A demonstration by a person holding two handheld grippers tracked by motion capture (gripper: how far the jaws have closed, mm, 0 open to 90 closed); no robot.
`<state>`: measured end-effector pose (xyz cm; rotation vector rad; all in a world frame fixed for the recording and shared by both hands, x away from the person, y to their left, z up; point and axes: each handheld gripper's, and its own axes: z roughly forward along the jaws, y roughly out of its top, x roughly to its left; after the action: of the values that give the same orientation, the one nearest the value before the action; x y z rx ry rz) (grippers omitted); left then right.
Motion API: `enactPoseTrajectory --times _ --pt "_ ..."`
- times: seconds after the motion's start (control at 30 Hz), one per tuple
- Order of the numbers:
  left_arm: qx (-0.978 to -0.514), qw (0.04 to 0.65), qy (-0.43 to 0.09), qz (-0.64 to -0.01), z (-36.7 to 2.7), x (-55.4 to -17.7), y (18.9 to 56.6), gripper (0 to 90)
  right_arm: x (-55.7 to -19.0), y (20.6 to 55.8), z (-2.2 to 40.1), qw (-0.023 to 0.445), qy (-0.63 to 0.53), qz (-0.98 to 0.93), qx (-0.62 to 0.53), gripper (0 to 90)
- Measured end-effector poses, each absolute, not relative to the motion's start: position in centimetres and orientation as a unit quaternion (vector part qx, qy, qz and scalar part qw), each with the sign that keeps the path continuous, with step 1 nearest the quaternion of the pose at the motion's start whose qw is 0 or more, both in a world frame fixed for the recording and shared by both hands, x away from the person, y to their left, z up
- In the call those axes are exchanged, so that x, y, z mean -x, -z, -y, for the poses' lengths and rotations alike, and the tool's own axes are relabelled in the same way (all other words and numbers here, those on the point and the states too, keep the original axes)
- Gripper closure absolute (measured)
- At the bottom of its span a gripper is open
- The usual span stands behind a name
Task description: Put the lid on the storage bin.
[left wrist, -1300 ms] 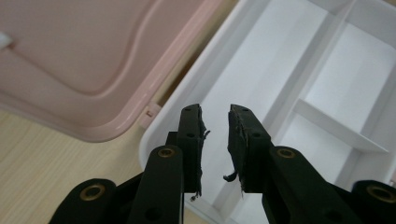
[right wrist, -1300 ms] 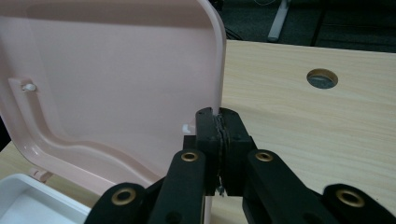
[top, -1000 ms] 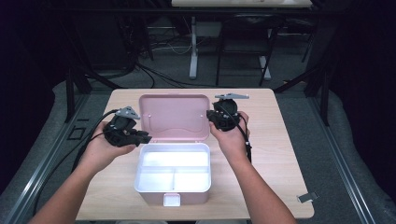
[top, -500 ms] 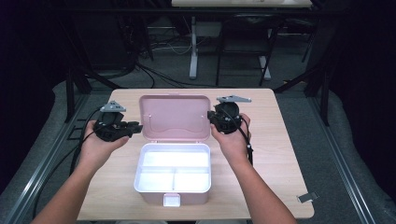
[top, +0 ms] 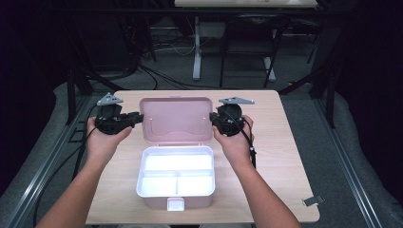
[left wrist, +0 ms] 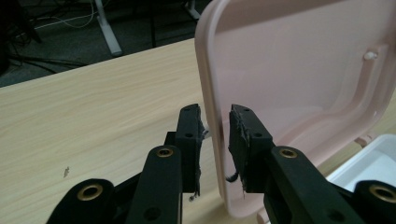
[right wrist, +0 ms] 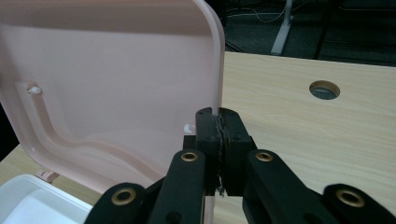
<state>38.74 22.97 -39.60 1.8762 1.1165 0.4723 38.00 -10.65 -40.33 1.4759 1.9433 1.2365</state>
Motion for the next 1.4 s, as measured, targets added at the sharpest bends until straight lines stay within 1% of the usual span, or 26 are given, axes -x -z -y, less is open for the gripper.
enactPoseTrajectory --times 0.1,0.23,0.5,0.6,0.8,0.97,1.17,1.4 --pt "-0.743 0.452 -0.191 -0.455 -22.9 -38.9 39.6 80.1 -37.9 40.3 10.7 0.202 -0.440 -0.697 -0.529 88.2" --pt "-0.734 0.463 -0.189 -0.460 -23.0 -39.1 39.5 83.6 -37.9 40.3 10.7 0.204 -0.444 -0.696 -0.527 88.2" --pt "-0.724 0.471 -0.190 -0.467 -22.9 -39.6 39.5 86.0 -38.0 40.3 10.7 0.204 -0.444 -0.692 -0.531 88.1" --pt "-0.727 0.466 -0.195 -0.466 -22.8 -39.7 39.1 86.3 -38.2 40.3 10.7 0.207 -0.446 -0.689 -0.532 88.1" --pt "-0.724 0.473 -0.203 -0.459 -22.7 -39.7 38.9 86.6 -38.4 40.0 10.8 0.207 -0.448 -0.689 -0.532 88.2" --pt "-0.723 0.477 -0.211 -0.452 -22.8 -39.2 38.8 86.4 -38.2 39.8 10.8 0.216 -0.449 -0.689 -0.526 88.1" --pt "-0.725 0.480 -0.212 -0.445 -23.0 -38.5 38.9 86.1 -37.8 40.1 10.7 0.222 -0.457 -0.689 -0.516 87.7" --pt "-0.729 0.485 -0.207 -0.436 -23.3 -37.9 38.7 85.2 -37.2 39.9 10.8 0.218 -0.461 -0.692 -0.510 86.4"
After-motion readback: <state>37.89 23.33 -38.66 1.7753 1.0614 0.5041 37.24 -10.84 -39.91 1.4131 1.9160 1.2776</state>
